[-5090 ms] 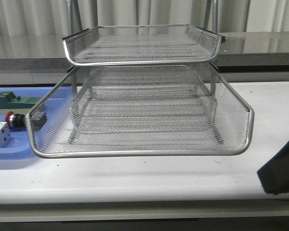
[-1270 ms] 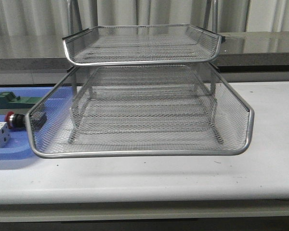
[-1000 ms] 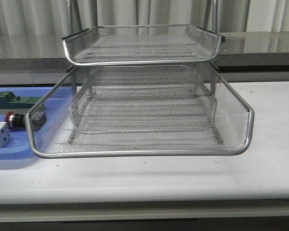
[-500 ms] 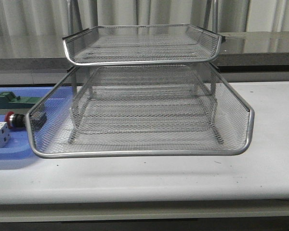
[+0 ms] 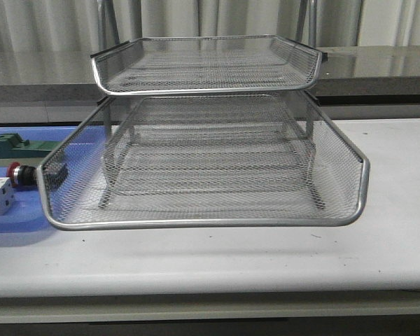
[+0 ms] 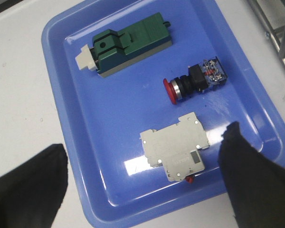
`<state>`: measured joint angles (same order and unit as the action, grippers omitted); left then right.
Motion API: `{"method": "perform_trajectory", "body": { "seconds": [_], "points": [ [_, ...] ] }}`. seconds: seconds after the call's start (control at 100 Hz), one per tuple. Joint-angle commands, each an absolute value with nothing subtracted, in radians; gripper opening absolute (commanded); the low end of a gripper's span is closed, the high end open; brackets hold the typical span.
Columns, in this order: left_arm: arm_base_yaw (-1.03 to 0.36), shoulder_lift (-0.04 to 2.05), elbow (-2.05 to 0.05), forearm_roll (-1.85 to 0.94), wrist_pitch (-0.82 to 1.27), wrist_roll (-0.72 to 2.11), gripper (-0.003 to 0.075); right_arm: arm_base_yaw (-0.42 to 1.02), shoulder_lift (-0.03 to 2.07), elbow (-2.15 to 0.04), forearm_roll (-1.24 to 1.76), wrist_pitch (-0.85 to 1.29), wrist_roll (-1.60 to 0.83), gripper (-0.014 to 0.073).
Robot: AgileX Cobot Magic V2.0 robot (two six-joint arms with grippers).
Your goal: Place button on rack with both arms
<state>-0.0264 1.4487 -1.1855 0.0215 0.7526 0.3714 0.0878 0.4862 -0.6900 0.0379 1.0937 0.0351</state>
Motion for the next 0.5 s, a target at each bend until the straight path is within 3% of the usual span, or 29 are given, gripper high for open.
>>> {"method": "perform_trajectory", "body": {
  "seconds": [0.0,0.15,0.49],
  "points": [
    [-0.024,1.486,-1.285,-0.034,0.788,0.519,0.0617,0.087,0.491,-0.723,0.027,1.04,0.035,-0.0068],
    [-0.024,1.616,-1.408,-0.13,0.88,0.738,0.0617,0.087,0.491,-0.723,0.027,1.04,0.035,-0.0068],
    [-0.029,1.878,-1.64,-0.136,1.012,0.861,0.0617,0.087,0.491,-0.723,0.027,1.04,0.035,-0.0068]
  ]
}}
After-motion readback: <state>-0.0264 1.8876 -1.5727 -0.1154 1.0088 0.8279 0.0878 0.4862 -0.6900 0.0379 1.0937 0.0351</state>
